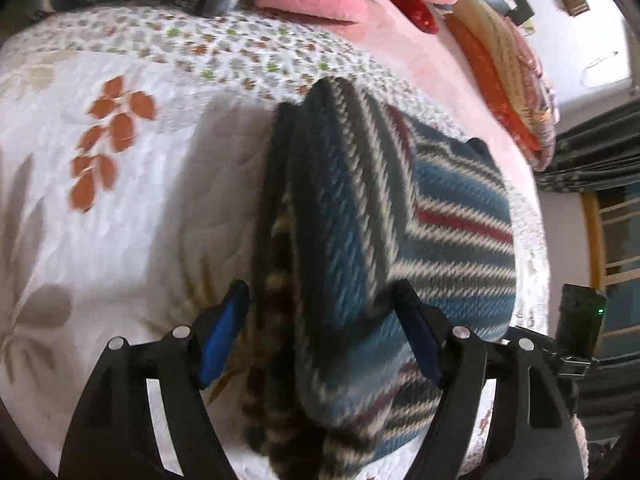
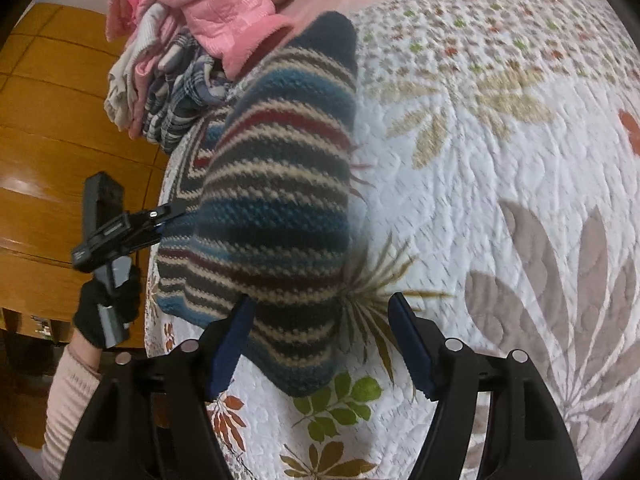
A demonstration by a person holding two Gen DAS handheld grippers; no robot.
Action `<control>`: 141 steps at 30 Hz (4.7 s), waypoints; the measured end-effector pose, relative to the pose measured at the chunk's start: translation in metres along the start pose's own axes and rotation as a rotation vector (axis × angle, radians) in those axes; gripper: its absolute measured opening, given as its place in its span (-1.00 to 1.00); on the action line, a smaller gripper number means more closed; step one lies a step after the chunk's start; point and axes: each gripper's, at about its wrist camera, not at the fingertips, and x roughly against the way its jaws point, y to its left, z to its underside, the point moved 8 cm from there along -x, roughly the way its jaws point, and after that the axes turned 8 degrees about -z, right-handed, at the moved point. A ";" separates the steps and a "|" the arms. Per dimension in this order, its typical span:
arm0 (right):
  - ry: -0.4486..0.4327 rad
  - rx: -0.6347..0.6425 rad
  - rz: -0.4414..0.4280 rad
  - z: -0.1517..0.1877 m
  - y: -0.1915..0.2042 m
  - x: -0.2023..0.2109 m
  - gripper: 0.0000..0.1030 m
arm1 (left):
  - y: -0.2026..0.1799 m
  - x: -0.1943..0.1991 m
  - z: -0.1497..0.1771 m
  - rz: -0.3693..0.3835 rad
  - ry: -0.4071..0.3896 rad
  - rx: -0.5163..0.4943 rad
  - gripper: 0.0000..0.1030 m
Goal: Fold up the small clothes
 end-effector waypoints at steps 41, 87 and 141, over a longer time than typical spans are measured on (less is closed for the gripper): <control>-0.016 0.002 -0.112 0.044 -0.001 0.115 0.22 | -0.194 0.004 0.150 0.311 0.025 -0.209 -0.10; -0.031 -0.140 0.407 0.238 -0.113 0.142 0.58 | -0.171 -0.011 0.296 -0.278 -0.132 -0.186 0.44; -0.372 0.096 0.636 0.284 0.006 0.210 0.92 | -0.220 0.096 0.366 -0.374 -0.341 -0.258 0.86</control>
